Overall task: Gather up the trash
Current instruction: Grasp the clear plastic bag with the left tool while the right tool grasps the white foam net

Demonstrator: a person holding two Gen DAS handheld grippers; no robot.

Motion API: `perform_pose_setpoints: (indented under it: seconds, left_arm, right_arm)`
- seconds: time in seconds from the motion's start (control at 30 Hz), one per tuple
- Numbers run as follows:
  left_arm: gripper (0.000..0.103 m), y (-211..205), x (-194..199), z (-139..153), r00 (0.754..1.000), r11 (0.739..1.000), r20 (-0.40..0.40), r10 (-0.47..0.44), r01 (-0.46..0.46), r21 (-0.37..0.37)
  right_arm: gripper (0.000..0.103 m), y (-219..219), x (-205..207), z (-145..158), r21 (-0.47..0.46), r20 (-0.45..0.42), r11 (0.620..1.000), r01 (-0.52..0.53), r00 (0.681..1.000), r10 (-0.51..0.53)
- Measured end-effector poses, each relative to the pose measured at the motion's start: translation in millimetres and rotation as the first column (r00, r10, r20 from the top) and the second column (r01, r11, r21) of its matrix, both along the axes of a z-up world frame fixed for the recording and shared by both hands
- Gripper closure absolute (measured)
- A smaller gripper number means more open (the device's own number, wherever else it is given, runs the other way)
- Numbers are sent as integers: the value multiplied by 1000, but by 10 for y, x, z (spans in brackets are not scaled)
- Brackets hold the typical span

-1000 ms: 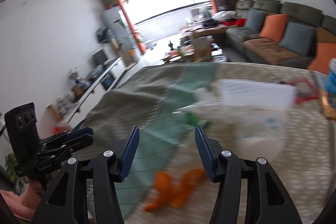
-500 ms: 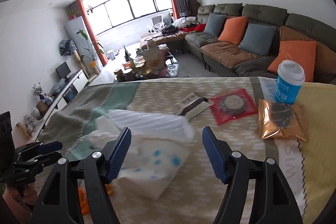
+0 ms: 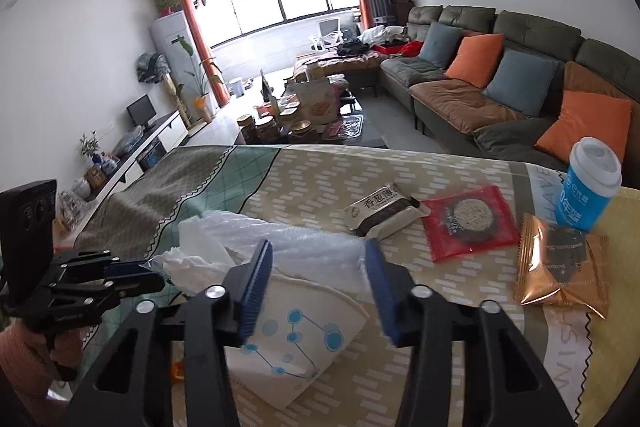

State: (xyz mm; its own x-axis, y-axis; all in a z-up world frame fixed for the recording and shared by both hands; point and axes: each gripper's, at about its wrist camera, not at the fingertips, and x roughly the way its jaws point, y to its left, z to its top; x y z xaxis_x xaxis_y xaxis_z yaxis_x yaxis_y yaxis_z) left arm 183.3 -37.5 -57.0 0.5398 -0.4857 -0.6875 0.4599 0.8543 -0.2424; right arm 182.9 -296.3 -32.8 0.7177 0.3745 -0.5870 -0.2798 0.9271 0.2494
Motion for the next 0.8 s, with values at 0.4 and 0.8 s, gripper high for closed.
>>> perform_pose_setpoints:
  seconds: [0.4, 0.8]
  left_arm:
    - [84, 49, -180, 94, 998, 1000, 66, 4, -4, -4]
    - [84, 420, -581, 379, 984, 997, 161, 73, -70, -28]
  right_arm:
    - [88, 53, -190, 128, 2, 66, 999, -33, 997, 32]
    - [88, 201, -470, 408, 77, 135, 995, -68, 989, 57]
